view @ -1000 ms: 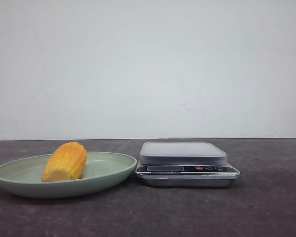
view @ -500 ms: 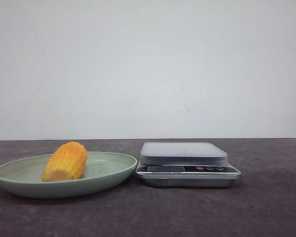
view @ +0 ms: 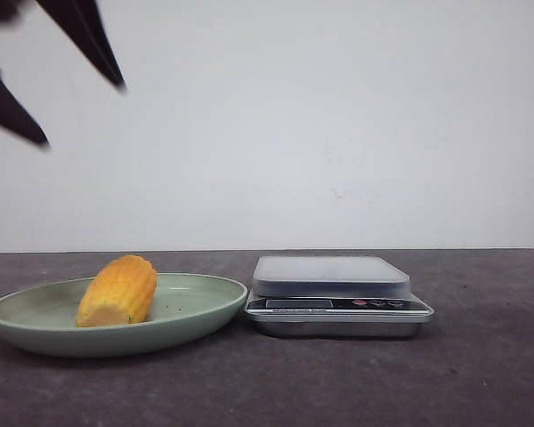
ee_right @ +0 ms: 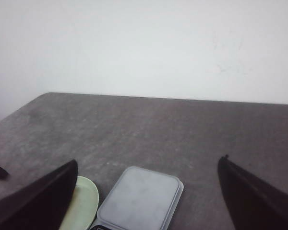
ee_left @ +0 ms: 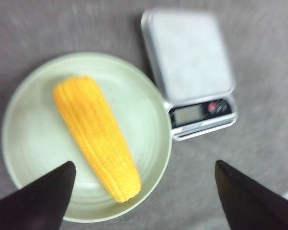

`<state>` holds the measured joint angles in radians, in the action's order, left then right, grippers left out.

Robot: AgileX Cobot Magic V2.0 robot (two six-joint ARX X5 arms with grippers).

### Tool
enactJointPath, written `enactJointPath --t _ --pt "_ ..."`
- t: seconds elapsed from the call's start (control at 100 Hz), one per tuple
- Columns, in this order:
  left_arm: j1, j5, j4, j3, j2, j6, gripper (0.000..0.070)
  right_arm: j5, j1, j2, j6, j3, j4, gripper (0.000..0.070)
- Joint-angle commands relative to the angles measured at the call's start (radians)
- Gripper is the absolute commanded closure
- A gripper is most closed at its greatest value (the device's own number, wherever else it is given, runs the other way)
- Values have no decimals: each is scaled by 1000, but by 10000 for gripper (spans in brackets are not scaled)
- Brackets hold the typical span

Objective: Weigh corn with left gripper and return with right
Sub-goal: 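Lower the left gripper onto the yellow corn cob on the plate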

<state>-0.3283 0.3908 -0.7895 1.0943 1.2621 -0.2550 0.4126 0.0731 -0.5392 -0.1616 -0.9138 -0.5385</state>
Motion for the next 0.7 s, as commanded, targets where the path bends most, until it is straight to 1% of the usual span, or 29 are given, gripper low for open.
enactJointPath --t 0.0,0.15,0.24,0.36,0.58,0.69 --pt "-24 -17 13 17 77 -16 153 -3 4 -18 -2 -6 -3 121" --pt "-60 -55 28 17 229 -43 153 -3 10 -49 -2 -6 -28 121" --pt "-68 -85 38 17 299 -54 153 -3 18 -56 18 -6 -41 121" --pt "-71 -86 80 17 368 -87 153 -14 25 -60 37 -6 -59 123" --pt "-72 -85 166 17 434 -193 154 -40 29 -60 51 -6 -73 124" --pt "-72 -85 179 17 452 -204 156 -48 29 -60 62 -6 -73 125"
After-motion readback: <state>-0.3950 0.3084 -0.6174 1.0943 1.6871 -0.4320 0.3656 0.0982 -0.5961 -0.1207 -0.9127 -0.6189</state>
